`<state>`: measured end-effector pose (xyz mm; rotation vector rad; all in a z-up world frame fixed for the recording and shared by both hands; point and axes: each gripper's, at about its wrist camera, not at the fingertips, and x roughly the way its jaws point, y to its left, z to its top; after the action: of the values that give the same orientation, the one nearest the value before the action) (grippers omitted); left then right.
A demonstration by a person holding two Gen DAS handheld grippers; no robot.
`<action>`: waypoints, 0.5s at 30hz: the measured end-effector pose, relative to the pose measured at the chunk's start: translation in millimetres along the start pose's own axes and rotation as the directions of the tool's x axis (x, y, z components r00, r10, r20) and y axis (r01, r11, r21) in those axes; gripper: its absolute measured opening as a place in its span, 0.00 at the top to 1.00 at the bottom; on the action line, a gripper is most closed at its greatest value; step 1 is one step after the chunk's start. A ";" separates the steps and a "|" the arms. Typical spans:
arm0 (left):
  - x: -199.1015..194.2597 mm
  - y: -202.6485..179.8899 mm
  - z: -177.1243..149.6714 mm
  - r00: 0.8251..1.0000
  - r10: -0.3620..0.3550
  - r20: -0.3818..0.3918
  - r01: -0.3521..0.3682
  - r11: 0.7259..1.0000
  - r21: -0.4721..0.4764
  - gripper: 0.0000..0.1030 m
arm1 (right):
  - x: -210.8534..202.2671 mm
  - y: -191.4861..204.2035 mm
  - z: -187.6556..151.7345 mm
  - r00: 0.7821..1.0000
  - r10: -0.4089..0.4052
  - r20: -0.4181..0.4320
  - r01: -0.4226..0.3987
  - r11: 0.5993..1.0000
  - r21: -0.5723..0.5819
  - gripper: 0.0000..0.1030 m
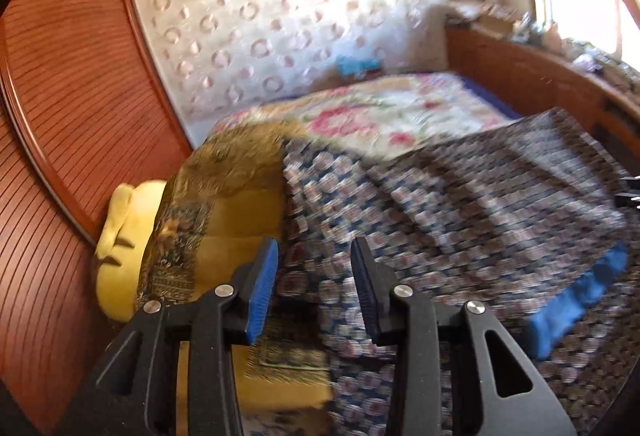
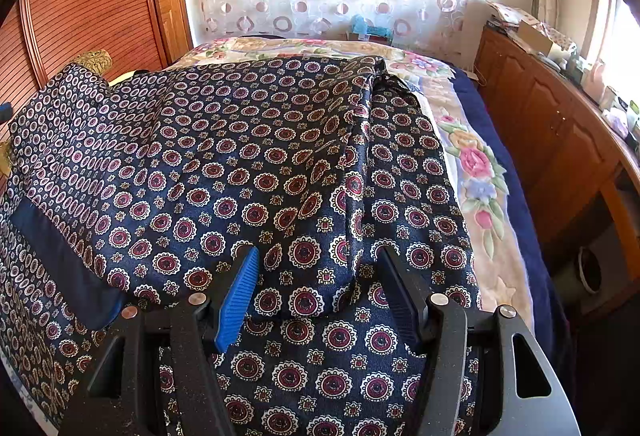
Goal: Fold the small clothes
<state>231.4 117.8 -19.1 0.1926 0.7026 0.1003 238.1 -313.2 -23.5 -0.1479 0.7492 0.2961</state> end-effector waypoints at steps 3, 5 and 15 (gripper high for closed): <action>19.0 11.0 -2.6 0.998 -0.029 -0.054 0.028 0.999 -0.025 0.76 | -0.3 -0.4 -0.1 1.000 -0.001 0.000 0.001 1.000 -0.001 0.39; 24.6 15.4 -4.4 0.996 -0.049 -0.071 0.046 0.998 -0.049 0.95 | -3.2 -1.5 -0.2 1.000 -0.004 0.001 0.004 1.000 -0.003 0.39; -7.4 -2.0 3.1 0.991 -0.133 0.006 0.133 0.991 -0.016 0.96 | -9.3 -10.2 -1.8 0.995 0.097 0.030 -0.099 0.992 0.078 0.39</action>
<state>227.9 114.3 -12.5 0.1299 0.7076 -0.0219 233.8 -325.3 -18.2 -0.0320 0.7421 0.3603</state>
